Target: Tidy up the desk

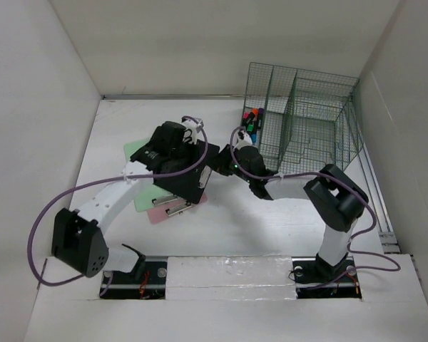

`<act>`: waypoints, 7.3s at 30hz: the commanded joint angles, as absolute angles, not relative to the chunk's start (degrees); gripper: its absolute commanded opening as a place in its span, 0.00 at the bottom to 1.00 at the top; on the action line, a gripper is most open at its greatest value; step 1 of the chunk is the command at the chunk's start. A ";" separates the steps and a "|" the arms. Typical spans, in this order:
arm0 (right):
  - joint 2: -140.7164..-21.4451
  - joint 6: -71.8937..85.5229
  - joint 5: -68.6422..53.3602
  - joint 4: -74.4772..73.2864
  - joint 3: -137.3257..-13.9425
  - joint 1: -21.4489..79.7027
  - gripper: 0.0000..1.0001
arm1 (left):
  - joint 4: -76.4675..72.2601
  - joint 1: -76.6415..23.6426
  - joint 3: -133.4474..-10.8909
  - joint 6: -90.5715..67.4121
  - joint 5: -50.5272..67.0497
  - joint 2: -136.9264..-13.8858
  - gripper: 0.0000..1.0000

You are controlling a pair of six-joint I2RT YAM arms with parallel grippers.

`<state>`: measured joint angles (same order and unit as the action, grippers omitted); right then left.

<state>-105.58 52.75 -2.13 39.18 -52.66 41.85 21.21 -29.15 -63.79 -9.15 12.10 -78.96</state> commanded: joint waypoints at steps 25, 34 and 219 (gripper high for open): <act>-48.82 29.77 25.30 20.04 -50.12 24.27 0.00 | 4.48 -28.56 -53.79 -15.55 7.55 -51.07 0.48; -35.77 56.83 25.76 33.09 -26.74 7.66 0.00 | 3.34 -28.56 -53.00 -16.17 9.32 -50.62 0.47; -48.69 21.18 -14.86 12.83 -26.63 16.08 0.22 | 19.25 -32.17 -70.40 -2.30 -2.63 -98.52 0.25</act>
